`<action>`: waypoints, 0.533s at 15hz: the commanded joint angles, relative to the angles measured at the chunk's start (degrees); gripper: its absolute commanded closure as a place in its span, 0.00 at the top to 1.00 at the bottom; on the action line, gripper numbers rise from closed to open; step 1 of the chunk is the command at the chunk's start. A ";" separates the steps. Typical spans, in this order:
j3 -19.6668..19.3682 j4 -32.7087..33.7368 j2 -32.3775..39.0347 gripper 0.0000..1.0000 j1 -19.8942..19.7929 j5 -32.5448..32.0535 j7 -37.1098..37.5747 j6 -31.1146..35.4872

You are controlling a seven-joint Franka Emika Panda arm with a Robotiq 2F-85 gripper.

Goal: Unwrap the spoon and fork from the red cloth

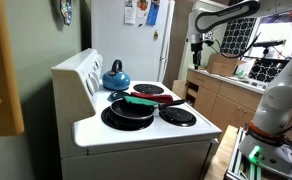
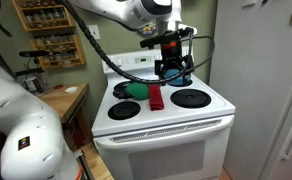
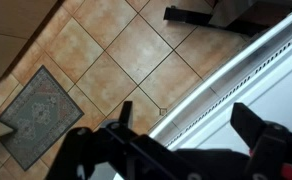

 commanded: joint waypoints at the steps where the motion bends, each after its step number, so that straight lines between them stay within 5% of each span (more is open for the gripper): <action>1: -0.70 0.14 0.03 1.00 0.82 -0.17 0.17 -0.20; 5: -0.70 0.14 0.03 1.00 0.82 -0.17 0.17 -0.20; 8: 2.04 -0.48 1.68 1.00 5.17 2.15 -3.76 2.21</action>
